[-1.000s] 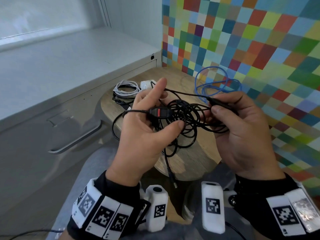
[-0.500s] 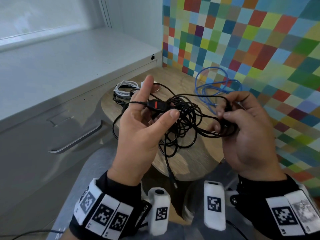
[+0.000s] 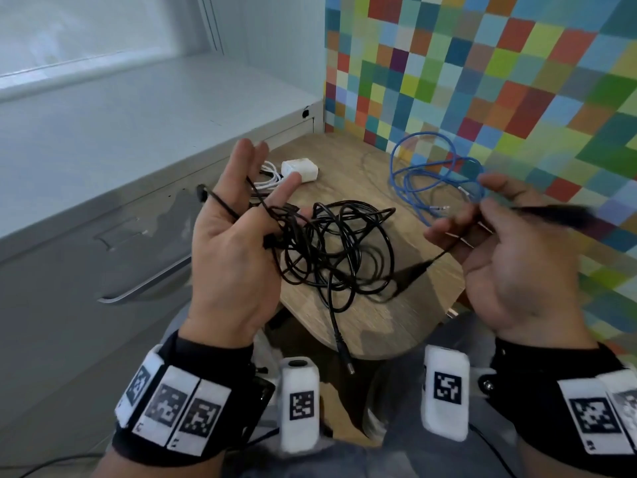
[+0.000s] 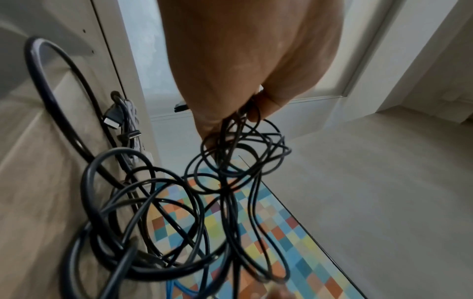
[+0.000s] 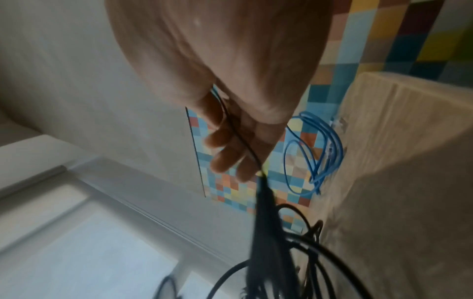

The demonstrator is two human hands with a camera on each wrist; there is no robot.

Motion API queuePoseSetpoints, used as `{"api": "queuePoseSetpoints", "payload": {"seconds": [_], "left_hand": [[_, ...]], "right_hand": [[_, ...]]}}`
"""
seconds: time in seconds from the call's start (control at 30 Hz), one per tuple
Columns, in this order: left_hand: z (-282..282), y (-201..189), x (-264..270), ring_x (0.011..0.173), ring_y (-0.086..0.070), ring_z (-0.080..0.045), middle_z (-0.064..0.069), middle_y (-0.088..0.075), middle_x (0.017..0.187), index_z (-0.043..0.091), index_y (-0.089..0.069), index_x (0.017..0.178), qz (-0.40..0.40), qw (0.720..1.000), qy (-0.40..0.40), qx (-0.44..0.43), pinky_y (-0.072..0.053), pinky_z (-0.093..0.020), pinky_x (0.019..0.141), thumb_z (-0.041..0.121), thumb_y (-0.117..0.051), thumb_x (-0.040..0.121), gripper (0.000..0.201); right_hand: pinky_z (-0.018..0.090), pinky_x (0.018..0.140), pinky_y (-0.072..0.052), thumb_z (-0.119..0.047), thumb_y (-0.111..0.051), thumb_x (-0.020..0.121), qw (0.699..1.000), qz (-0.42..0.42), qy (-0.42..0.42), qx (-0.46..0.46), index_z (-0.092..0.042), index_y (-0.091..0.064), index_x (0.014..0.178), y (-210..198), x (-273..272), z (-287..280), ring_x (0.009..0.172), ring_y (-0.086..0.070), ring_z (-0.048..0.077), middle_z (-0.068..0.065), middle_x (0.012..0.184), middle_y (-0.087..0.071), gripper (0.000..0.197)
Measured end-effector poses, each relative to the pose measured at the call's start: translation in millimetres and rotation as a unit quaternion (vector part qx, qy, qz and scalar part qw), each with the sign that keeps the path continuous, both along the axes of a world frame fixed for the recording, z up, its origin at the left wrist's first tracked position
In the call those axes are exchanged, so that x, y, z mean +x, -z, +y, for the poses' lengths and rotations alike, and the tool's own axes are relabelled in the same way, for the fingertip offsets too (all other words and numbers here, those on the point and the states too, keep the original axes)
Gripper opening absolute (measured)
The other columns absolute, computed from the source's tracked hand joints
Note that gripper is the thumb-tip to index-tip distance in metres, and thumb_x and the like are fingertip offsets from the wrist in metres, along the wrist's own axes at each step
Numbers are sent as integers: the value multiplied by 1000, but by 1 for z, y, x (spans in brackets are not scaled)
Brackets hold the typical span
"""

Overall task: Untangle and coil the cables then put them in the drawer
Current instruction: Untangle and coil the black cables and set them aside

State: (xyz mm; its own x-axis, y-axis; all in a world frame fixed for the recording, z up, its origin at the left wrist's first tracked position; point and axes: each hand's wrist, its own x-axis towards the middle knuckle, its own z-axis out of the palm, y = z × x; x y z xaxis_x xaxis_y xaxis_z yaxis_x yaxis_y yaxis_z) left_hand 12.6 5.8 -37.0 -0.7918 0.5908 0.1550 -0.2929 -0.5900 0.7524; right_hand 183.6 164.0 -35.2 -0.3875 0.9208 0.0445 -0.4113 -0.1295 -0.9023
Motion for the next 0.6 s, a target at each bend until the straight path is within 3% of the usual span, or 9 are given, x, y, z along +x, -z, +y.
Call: {"api": "queuePoseSetpoints", "payload": {"seconds": [0.07, 0.13, 0.2, 0.27, 0.37, 0.43, 0.47, 0.53, 0.6], "left_hand": [[0, -3, 4, 127, -63, -35, -3, -55, 151, 13, -44, 153, 9, 1000, 9, 2, -46, -66, 106, -17, -40, 89, 71], [1, -5, 9, 127, -63, -35, -4, -55, 151, 13, -44, 152, 10, 1000, 12, 4, -45, -67, 107, -13, -42, 84, 73], [3, -6, 11, 128, -62, -35, -5, -56, 150, 11, -45, 152, 12, 1000, 13, 1, -43, -64, 110, -11, -42, 83, 72], [5, -9, 13, 129, -61, -35, -7, -57, 148, 10, -46, 151, 5, 1000, 17, -3, -44, -59, 110, -11, -40, 83, 71], [11, -13, 17, 128, -62, -34, -9, -59, 146, 8, -49, 149, -19, 999, 32, -2, -49, -49, 104, -15, -38, 88, 67], [15, -16, 22, 127, -63, -32, -8, -61, 145, 8, -50, 148, -23, 999, 45, 1, -53, -43, 99, -17, -35, 94, 62], [17, -17, 24, 127, -64, -30, -7, -61, 145, 10, -50, 148, -19, 998, 54, 2, -55, -40, 97, -15, -34, 97, 59], [20, -18, 28, 128, -63, -28, -5, -61, 144, 13, -50, 149, -7, 998, 70, 0, -54, -39, 100, -8, -35, 102, 53], [19, -16, 29, 129, -62, -28, -8, -63, 142, 14, -51, 148, 7, 997, 77, -12, -51, -41, 106, 4, -36, 107, 45]], "right_hand": [[51, 89, -61, -5, -52, 105, 996, -78, 4, 45, -23, -58, 130, 0, -1, 0, 98, -73, 30, 14, 103, -70, 32], [46, 100, -56, -2, -62, 99, 984, -147, 21, 95, -33, -49, 143, 1, 0, -1, 120, -67, 22, 5, 128, -66, 55], [35, 100, -56, -2, -69, 95, 977, -160, 33, 139, -36, -37, 152, -1, 1, -2, 128, -60, 13, -3, 139, -56, 74], [29, 101, -53, -15, -73, 88, 977, -130, 46, 162, -36, -35, 151, -6, 3, -3, 132, -55, 9, -4, 143, -51, 76], [31, 104, -52, -38, -72, 81, 962, -134, 9, 236, -31, -57, 135, -18, 3, -13, 125, -60, 8, -6, 133, -63, 57], [37, 102, -54, -45, -73, 81, 932, -192, -76, 297, -29, -68, 124, -24, -2, -27, 115, -66, 9, -8, 118, -72, 46], [34, 100, -54, -47, -77, 79, 914, -224, -116, 319, -32, -70, 121, -24, -6, -34, 111, -68, 9, -10, 113, -74, 45], [25, 93, -55, -37, -84, 81, 886, -257, -154, 355, -33, -74, 116, -21, -16, -46, 102, -70, 5, -16, 103, -76, 36], [21, 80, -56, -20, -79, 89, 899, -226, -135, 350, -28, -78, 101, -17, -25, -50, 87, -72, 3, -16, 90, -77, 15]]}}
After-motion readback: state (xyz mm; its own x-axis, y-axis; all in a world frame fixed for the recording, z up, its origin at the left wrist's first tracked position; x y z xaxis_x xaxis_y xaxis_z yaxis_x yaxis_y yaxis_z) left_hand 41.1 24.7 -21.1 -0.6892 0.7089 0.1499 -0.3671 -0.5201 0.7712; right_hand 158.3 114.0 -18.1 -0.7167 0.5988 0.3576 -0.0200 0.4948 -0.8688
